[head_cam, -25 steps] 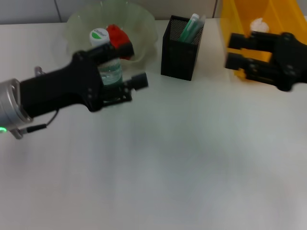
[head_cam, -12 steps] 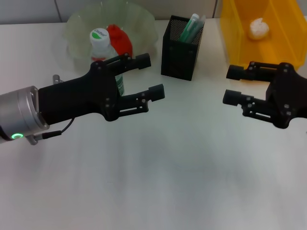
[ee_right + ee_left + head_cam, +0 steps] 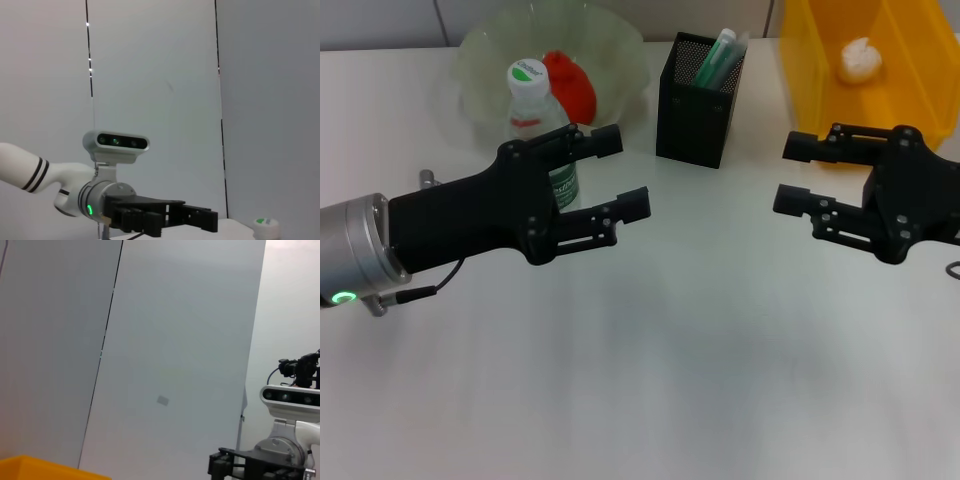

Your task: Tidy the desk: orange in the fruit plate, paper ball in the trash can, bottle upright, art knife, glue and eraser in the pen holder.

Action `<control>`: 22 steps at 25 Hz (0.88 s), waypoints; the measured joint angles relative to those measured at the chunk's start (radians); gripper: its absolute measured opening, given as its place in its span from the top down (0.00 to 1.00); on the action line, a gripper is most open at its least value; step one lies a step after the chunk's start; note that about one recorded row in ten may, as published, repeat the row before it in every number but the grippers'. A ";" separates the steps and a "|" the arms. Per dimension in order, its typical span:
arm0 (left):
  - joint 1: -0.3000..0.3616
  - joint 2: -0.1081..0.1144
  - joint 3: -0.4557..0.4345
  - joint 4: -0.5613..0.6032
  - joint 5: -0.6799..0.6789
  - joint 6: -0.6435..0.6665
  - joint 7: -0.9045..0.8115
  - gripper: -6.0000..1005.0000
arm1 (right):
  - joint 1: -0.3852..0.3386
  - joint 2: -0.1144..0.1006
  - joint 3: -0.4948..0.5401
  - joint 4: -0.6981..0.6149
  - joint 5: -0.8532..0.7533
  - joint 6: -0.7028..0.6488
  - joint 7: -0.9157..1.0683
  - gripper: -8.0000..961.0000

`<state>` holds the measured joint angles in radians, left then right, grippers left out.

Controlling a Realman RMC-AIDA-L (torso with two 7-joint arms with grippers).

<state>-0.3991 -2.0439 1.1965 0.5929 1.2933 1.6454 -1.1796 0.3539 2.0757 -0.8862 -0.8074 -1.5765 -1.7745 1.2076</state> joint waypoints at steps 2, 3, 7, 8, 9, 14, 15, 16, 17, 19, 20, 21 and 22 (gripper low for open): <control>0.001 0.000 0.000 0.001 0.000 0.001 0.000 0.21 | 0.001 0.001 -0.003 0.000 -0.001 0.009 -0.001 0.46; 0.001 0.000 0.000 0.001 0.000 0.001 0.000 0.21 | 0.001 0.001 -0.005 0.000 -0.001 0.014 -0.001 0.46; 0.002 0.000 0.001 0.002 0.000 0.003 0.002 0.21 | 0.001 0.002 -0.009 0.004 -0.001 0.022 -0.002 0.46; 0.002 0.000 0.001 0.002 0.000 0.003 0.002 0.21 | 0.001 0.002 -0.009 0.006 -0.001 0.022 -0.002 0.46; 0.002 0.000 0.002 0.002 0.000 0.003 0.005 0.21 | 0.001 0.002 -0.010 0.009 -0.001 0.022 -0.003 0.46; 0.002 0.000 0.004 0.002 0.000 0.004 0.011 0.21 | 0.001 0.004 -0.010 0.013 -0.001 0.023 -0.004 0.46; -0.003 0.002 0.005 0.002 0.000 0.004 0.011 0.21 | 0.001 0.004 -0.010 0.013 -0.001 0.023 -0.004 0.46; -0.006 0.002 0.003 0.003 0.000 0.006 0.012 0.21 | 0.003 0.005 -0.010 0.013 0.000 0.024 -0.004 0.46; -0.006 0.002 0.003 0.003 0.000 0.006 0.012 0.21 | 0.003 0.005 -0.010 0.013 0.000 0.024 -0.004 0.46; -0.007 0.002 0.000 0.004 0.000 0.006 0.012 0.21 | 0.006 0.006 -0.010 0.016 0.000 0.027 -0.005 0.46; -0.007 0.002 0.000 0.004 0.000 0.005 0.012 0.21 | 0.006 0.006 -0.010 0.016 0.000 0.027 -0.005 0.46; -0.007 0.002 0.000 0.004 0.000 0.002 0.012 0.21 | 0.008 0.006 -0.010 0.022 0.000 0.032 -0.005 0.46; -0.007 0.002 0.000 0.004 0.000 0.002 0.012 0.21 | 0.008 0.006 -0.010 0.022 0.000 0.032 -0.005 0.46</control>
<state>-0.4065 -2.0417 1.1964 0.5967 1.2931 1.6473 -1.1672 0.3616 2.0818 -0.8960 -0.7858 -1.5761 -1.7422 1.2028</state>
